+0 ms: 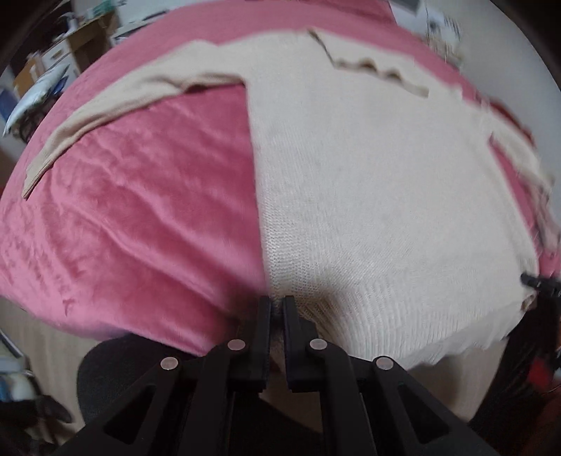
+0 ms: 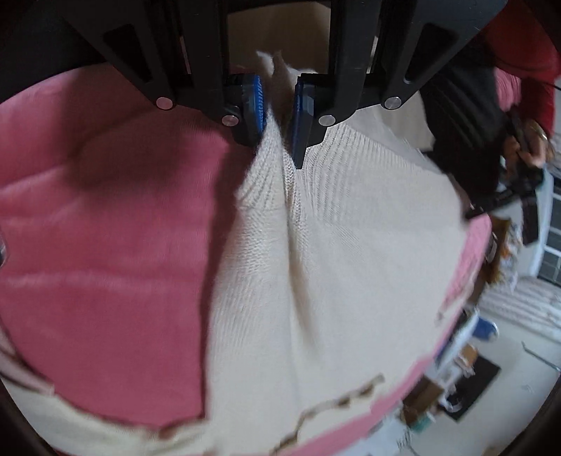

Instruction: Fold clothes

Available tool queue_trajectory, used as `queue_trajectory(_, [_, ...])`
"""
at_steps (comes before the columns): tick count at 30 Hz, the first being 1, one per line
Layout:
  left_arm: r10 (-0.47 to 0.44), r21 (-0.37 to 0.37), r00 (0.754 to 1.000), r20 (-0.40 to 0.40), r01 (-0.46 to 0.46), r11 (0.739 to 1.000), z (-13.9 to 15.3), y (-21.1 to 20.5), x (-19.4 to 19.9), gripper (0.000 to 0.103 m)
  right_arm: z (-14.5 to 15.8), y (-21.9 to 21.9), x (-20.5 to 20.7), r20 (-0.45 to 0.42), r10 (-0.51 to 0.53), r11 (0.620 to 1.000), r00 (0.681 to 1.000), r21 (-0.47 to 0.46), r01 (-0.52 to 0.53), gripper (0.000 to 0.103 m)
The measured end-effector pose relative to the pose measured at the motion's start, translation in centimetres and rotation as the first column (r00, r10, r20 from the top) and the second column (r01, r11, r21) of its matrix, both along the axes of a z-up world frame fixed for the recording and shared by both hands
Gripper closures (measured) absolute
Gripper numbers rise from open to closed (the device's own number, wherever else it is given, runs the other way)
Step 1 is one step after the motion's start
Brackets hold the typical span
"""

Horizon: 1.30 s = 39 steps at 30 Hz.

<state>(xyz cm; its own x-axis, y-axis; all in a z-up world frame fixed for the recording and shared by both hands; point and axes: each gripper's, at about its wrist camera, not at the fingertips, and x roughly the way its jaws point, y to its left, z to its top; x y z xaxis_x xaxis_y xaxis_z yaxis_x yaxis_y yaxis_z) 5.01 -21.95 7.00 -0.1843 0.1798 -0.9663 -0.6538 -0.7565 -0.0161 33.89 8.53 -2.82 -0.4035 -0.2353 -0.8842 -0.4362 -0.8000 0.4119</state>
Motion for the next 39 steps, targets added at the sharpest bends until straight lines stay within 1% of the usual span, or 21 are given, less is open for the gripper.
queue_trajectory(2, [-0.004,-0.072,1.0,-0.004,0.004,0.997,-0.7,0.3,0.2,0.097,0.0,-0.1,-0.9,-0.003,-0.01,1.0,1.0,-0.016,0.01,0.083])
queue_trajectory(3, [-0.002,-0.089,1.0,-0.018,0.0,0.996,-0.5,0.2,0.1,0.097,0.4,0.0,-0.9,-0.011,-0.008,0.999,1.0,-0.034,0.007,0.073])
queue_trajectory(4, [0.0,-0.093,0.999,-0.038,-0.004,0.996,-0.2,0.0,-0.1,0.096,0.8,0.0,-0.9,-0.007,-0.001,1.0,1.0,-0.029,0.001,0.067])
queue_trajectory(5, [0.015,-0.1,0.997,-0.076,-0.023,0.995,0.5,-0.2,-0.4,0.096,1.7,0.3,-0.7,-0.001,0.001,1.0,1.0,0.016,-0.001,0.063])
queue_trajectory(6, [0.036,-0.095,0.992,-0.117,-0.048,0.994,1.4,-0.4,-0.9,0.096,2.6,0.7,-0.4,-0.013,-0.007,0.998,1.0,0.063,0.008,0.063])
queue_trajectory(8, [0.087,-0.037,0.979,-0.187,-0.096,0.995,3.4,-0.3,-2.1,0.095,5.0,1.7,0.0,-0.074,-0.034,0.988,0.997,0.146,0.044,0.063])
queue_trajectory(10, [0.125,0.028,0.961,-0.246,-0.121,0.992,5.2,1.6,-3.6,0.09,7.3,2.9,-0.5,-0.174,-0.056,0.983,0.983,0.163,0.085,0.063])
queue_trajectory(12, [0.093,0.08,0.959,-0.268,-0.074,0.994,6.4,4.7,-4.5,0.09,8.8,3.5,-2.5,-0.236,-0.049,0.983,0.97,0.163,0.089,0.06])
queue_trajectory(14, [0.023,0.117,0.959,-0.283,0.011,0.993,6.8,8.1,-4.6,0.089,9.5,3.6,-6.0,-0.267,-0.02,0.981,0.963,0.18,0.07,0.06])
queue_trajectory(16, [-0.041,0.138,0.949,-0.314,0.088,0.987,7.1,11.3,-4.3,0.089,9.8,3.4,-10.0,-0.282,0.001,0.983,0.96,0.177,0.051,0.06])
queue_trajectory(19, [-0.084,0.155,0.927,-0.365,0.149,0.977,5.5,16.9,-5.1,0.089,9.0,3.6,-16.4,-0.304,-0.027,0.995,0.952,0.087,0.056,0.06])
queue_trajectory(20, [-0.085,0.142,0.922,-0.377,0.148,0.979,4.6,18.5,-5.5,0.089,8.5,4.0,-18.7,-0.307,-0.041,0.996,0.951,0.059,0.062,0.06])
queue_trajectory(22, [-0.074,0.104,0.921,-0.384,0.123,0.987,2.6,20.6,-6.3,0.089,7.9,4.8,-22.8,-0.297,-0.04,0.996,0.954,0.069,0.063,0.06])
queue_trajectory(25, [-0.04,0.136,0.95,-0.309,0.085,0.987,1.3,22.4,-9.0,0.089,7.3,6.6,-28.6,-0.291,-0.036,0.992,0.956,0.104,0.069,0.06])
queue_trajectory(28, [-0.029,0.14,0.957,-0.29,0.073,0.988,0.9,23.8,-11.5,0.087,6.7,7.9,-32.5,-0.268,-0.023,0.987,0.963,0.149,0.065,0.06])
queue_trajectory(31, [-0.032,0.163,0.958,-0.285,0.082,0.983,0.2,24.1,-13.1,0.085,7.1,9.7,-35.2,-0.286,-0.047,0.992,0.957,0.095,0.077,0.06])
queue_trajectory(32, [-0.033,0.17,0.958,-0.284,0.085,0.982,0.0,24.2,-13.6,0.084,7.3,10.3,-36.1,-0.292,-0.055,0.994,0.955,0.077,0.08,0.062])
queue_trajectory(33, [-0.027,0.204,0.955,-0.295,0.091,0.975,-0.3,23.7,-13.6,0.084,7.4,10.9,-37.1,-0.298,-0.063,0.995,0.953,0.059,0.084,0.077])
queue_trajectory(34, [-0.022,0.234,0.95,-0.312,0.099,0.967,-0.7,23.3,-13.4,0.083,7.5,11.5,-38.0,-0.303,-0.071,0.995,0.95,0.04,0.087,0.086])
queue_trajectory(37, [0.0,0.291,0.918,-0.396,0.125,0.949,-1.8,21.6,-11.7,0.079,7.9,13.3,-40.7,-0.319,-0.096,0.995,0.943,-0.015,0.096,0.093])
queue_trajectory(39, [0.01,0.285,0.906,-0.423,0.122,0.951,-2.0,21.6,-11.1,0.077,8.2,14.5,-42.5,-0.328,-0.113,0.993,0.938,-0.052,0.102,0.095])
